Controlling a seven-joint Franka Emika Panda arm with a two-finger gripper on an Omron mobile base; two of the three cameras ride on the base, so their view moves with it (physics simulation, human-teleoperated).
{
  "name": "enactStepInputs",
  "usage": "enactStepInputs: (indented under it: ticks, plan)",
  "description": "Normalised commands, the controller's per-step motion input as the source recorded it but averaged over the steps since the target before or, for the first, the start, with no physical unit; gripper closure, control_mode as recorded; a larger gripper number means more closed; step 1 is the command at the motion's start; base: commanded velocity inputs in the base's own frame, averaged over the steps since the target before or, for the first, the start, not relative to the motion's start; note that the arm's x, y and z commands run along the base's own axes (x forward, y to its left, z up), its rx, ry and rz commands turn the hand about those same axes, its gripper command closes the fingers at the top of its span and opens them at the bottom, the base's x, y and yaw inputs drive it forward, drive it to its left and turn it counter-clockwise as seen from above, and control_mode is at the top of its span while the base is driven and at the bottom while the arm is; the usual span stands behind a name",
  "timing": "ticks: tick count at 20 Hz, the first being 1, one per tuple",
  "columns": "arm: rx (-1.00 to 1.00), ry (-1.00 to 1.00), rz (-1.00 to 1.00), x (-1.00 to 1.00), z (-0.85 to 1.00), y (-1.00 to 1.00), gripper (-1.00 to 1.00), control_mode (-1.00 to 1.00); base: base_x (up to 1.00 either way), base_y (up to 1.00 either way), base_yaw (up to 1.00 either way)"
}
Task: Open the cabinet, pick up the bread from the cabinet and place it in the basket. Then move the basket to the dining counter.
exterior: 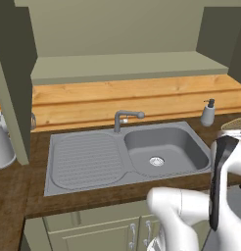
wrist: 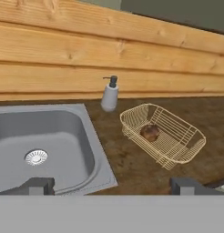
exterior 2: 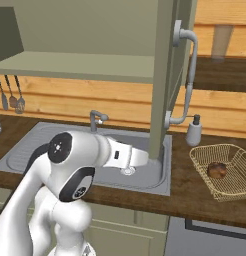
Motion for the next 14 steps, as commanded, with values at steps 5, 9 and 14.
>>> enactStepInputs:
  ticks: [5,9,14]
  plan:
    - [0.04,0.0,0.01,-0.16,0.01,0.01,-1.0,-1.0,0.0,0.0,0.0]
    - [0.0,0.0,0.0,0.0,0.0,0.0,-1.0,-1.0,0.0,0.0,0.0]
    - [0.05,0.0,0.0,-0.21,0.0,0.16,-1.0,1.0,-0.17,0.16,0.0]
